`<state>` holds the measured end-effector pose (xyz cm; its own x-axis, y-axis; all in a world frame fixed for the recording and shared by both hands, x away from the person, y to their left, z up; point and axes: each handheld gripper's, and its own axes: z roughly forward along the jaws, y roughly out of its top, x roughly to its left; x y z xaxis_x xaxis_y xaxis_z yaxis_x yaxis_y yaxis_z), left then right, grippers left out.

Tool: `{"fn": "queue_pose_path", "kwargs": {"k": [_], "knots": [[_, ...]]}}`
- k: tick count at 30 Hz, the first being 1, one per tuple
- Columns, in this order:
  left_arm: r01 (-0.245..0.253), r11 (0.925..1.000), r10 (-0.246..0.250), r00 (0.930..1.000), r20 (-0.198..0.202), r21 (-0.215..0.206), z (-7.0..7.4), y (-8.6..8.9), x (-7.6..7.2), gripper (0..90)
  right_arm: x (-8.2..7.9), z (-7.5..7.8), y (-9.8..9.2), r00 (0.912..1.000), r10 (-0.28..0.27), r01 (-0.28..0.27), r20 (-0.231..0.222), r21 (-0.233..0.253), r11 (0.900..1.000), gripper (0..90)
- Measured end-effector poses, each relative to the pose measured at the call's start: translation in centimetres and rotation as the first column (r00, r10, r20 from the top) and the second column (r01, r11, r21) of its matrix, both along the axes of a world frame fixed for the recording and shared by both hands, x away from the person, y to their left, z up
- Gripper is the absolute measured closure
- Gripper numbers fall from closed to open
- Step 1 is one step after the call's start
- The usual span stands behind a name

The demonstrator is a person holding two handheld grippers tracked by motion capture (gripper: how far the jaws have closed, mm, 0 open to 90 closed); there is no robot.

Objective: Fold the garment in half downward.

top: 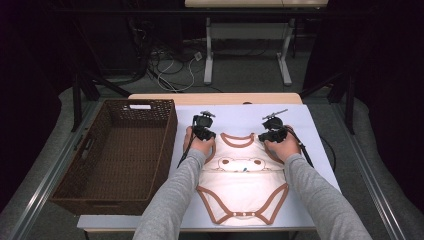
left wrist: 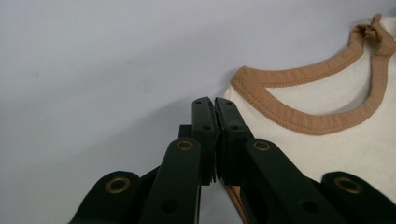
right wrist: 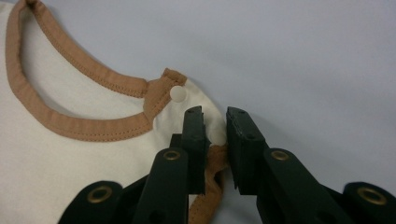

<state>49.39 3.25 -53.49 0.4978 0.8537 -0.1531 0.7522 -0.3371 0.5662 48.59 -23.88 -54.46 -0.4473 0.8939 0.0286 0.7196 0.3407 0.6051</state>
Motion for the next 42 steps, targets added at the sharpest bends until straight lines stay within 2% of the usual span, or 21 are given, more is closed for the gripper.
{"fn": "queue_pose_path", "kwargs": {"k": [2, 5, 13, 21, 25, 30, 34, 42], "knots": [[0.001, 1.0, -0.001, 1.0, 0.0, -0.003, 0.2, 0.1, 0.0, 87.7, -0.1, 0.1, 0.0, 0.9999, 0.001, 0.0, 0.013, -0.022, 1.0, 78.1], [-0.001, 0.9999, 0.001, 1.0, 0.003, -0.012, 0.5, 0.2, -0.1, 87.7, -0.3, 0.3, 0.1, 0.9996, 0.007, -0.006, 0.028, -0.027, 1.0, 78.1], [0.014, 0.9998, -0.013, 0.9995, 0.029, -0.015, 1.6, 0.2, -0.8, 87.8, -1.1, 1.6, -0.1, 0.9975, 0.016, -0.016, 0.069, 0.0, 1.0, 78.1], [0.026, 0.9993, -0.024, 0.9983, 0.053, -0.028, 3.1, 0.6, -1.6, 87.8, -2.1, 3.0, -0.6, 0.99, 0.037, -0.037, 0.137, 0.0, 0.999, 78.1], [0.035, 0.9987, -0.033, 0.9972, 0.067, -0.037, 3.8, 0.7, -2.1, 87.9, -2.8, 3.9, -0.7, 0.9878, 0.036, -0.041, 0.152, 0.031, 0.999, 78.1], [0.053, 0.9974, -0.05, 0.9958, 0.077, -0.049, 4.8, 0.8, -3.0, 87.9, -3.6, 4.7, -1.1, 0.9829, 0.042, -0.051, 0.179, 0.043, 0.998, 78.1], [0.067, 0.9962, -0.062, 0.9947, 0.082, -0.056, 5.7, 1.0, -3.8, 87.9, -4.3, 5.3, -1.3, 0.9819, 0.042, -0.056, 0.185, 0.074, 0.996, 78.1], [0.088, 0.9935, -0.08, 0.9917, 0.1, -0.073, 7.0, 1.5, -5.5, 87.8, -5.9, 6.5, -1.7, 0.9748, 0.058, -0.08, 0.215, 0.095, 0.992, 78.1]]}}
